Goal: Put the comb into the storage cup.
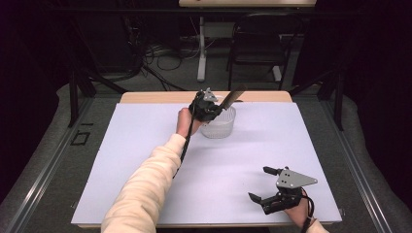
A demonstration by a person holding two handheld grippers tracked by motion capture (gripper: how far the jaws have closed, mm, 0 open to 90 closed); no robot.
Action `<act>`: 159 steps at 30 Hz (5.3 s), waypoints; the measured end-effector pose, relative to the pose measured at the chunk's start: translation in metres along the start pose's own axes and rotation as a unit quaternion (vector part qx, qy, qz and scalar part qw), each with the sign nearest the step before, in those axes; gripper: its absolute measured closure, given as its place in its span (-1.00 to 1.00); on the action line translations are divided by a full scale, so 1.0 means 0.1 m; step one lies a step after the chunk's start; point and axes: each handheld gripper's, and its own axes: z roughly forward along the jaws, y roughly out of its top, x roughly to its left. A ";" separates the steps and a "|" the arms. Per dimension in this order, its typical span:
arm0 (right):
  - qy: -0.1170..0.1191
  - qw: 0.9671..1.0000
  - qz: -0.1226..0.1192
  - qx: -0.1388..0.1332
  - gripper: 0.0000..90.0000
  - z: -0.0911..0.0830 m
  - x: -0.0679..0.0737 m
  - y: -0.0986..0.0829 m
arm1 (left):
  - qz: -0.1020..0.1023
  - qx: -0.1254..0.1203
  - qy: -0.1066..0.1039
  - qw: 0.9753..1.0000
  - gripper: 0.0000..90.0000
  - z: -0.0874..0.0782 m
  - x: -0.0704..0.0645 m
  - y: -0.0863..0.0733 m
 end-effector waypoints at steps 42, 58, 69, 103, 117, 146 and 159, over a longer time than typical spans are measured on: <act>-0.002 1.000 -0.003 -0.001 -1.00 0.00 0.00 0.00 | -0.006 -0.029 -0.040 0.999 -0.06 -0.16 -0.02 0.01; 0.002 1.000 -0.002 0.001 -1.00 0.01 0.01 0.02 | -0.038 -0.037 -0.028 0.998 -0.65 -0.53 0.05 -0.09; 0.005 1.000 -0.006 0.001 -1.00 0.04 0.01 0.02 | -0.050 -0.021 -0.022 0.998 -0.93 -0.72 0.09 -0.23; 0.005 1.000 -0.006 0.002 -1.00 0.04 0.01 0.03 | -0.065 -0.003 0.009 0.998 -1.00 -1.33 -0.06 -0.74; 0.005 1.000 -0.006 0.001 -1.00 0.05 0.01 0.03 | -0.083 0.003 0.013 0.996 -1.00 -1.48 -0.21 -1.06; 0.005 1.000 -0.004 0.003 -1.00 0.05 0.02 0.03 | -0.096 0.003 0.049 0.994 -1.00 -1.95 -0.65 -1.63; 0.004 1.000 -0.004 0.006 -1.00 0.05 0.03 0.02 | -0.110 -0.004 0.058 0.992 -1.00 -2.06 -0.84 -1.88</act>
